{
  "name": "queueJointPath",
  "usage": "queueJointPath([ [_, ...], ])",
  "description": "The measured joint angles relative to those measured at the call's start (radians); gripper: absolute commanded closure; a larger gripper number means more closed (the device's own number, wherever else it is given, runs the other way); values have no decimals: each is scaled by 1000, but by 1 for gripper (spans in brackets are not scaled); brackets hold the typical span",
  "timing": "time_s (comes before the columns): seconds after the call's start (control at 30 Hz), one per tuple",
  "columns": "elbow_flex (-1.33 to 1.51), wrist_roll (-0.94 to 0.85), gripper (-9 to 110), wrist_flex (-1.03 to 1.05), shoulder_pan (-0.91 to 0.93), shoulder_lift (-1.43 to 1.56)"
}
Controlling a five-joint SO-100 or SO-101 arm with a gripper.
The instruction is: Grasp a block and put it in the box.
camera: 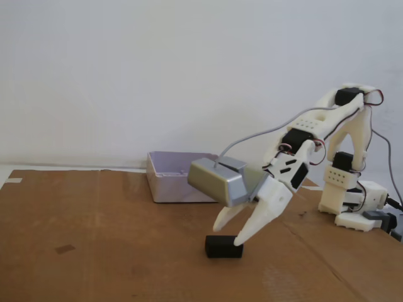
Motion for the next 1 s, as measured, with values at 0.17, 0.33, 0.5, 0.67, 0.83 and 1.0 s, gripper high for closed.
queueJointPath([
  [0.17, 0, 0, 73, 17, 9, -5],
  [0.33, 0, 0, 73, 18, 35, -5],
  [0.5, 0, 0, 73, 18, 49, -5],
  [0.67, 0, 0, 65, 18, 54, -5],
  [0.83, 0, 0, 63, 18, 52, -5],
  [1.0, 0, 0, 64, 21, 52, -5],
])
